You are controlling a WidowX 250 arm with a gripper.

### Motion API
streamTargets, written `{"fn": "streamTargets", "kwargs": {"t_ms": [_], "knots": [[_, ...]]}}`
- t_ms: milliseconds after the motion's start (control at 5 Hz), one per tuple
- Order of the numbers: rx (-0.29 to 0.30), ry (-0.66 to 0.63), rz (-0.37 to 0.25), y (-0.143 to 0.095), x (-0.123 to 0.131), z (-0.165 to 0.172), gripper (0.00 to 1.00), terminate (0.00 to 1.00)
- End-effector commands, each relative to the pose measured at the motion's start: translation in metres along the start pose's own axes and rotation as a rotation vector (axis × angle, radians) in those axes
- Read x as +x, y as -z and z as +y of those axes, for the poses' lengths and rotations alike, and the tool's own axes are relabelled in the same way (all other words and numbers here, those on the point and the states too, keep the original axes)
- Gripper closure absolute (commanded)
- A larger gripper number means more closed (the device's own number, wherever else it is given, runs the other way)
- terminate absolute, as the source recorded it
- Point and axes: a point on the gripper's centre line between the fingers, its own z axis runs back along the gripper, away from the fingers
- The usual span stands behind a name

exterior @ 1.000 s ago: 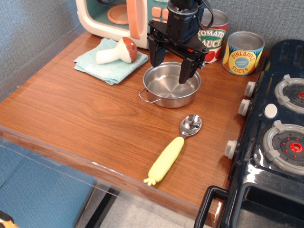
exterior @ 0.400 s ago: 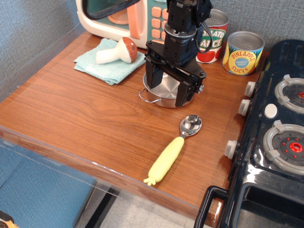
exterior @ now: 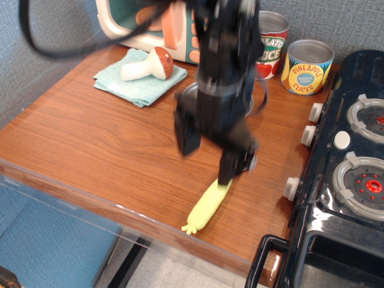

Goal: Move the spoon to the front left corner of the table

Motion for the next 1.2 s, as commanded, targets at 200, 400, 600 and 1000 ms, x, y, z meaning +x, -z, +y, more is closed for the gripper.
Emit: {"fn": "streamTargets", "kwargs": {"t_ms": [200,400,600,1000], "knots": [[0.151,-0.046,0.089,0.046,-0.019,-0.025,0.0,0.0],[0.109,-0.025,0.034,0.042,-0.016,-0.028,1.0,0.0],[0.049,-0.003,-0.044,0.021,-0.009,-0.028,1.0,0.0],[0.009,-0.046,-0.154,-0.024,0.001,0.001,1.0,0.0]]}}
